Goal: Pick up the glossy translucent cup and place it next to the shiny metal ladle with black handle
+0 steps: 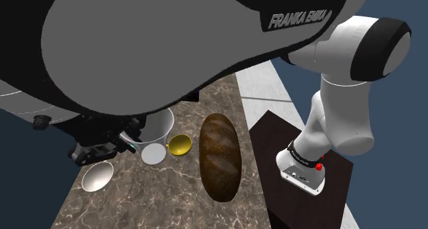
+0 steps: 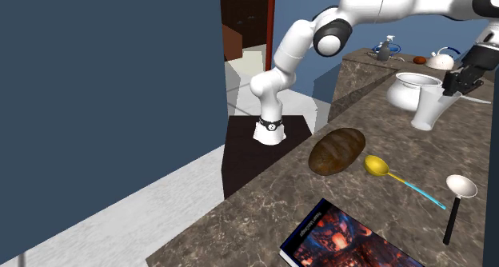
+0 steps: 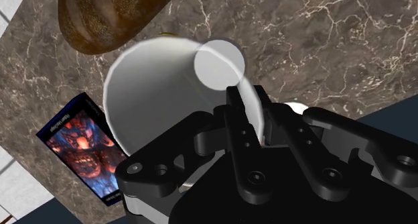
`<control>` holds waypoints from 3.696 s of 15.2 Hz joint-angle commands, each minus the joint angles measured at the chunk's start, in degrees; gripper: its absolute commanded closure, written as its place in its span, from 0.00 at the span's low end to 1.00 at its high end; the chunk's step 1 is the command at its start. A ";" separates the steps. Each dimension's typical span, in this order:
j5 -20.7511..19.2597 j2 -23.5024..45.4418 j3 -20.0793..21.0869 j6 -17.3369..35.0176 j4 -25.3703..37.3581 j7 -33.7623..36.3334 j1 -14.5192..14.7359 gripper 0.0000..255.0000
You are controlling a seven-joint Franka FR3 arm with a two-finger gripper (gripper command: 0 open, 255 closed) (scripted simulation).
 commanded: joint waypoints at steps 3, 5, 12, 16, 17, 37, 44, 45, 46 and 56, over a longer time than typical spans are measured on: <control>0.84 -1.41 0.29 4.04 -5.56 0.56 -1.89 1.00; 1.05 -1.74 0.34 5.77 -7.69 0.84 -2.49 1.00; 1.34 -2.26 0.37 11.39 -14.09 1.78 -4.05 1.00; 1.24 -2.16 0.28 14.36 -17.14 2.35 -4.64 1.00; 1.19 -2.10 0.25 15.08 -17.84 2.49 -4.76 1.00; -0.62 0.43 -0.74 24.89 -26.02 4.90 -5.54 1.00; -0.61 0.42 -0.73 24.89 -26.03 4.90 -5.54 0.00; -0.61 0.42 -0.73 24.89 -26.03 4.90 -5.54 0.00; -0.61 0.42 -0.73 24.89 -26.03 4.90 -5.54 0.00; -0.24 1.10 -0.46 17.53 -17.71 4.03 -3.21 0.00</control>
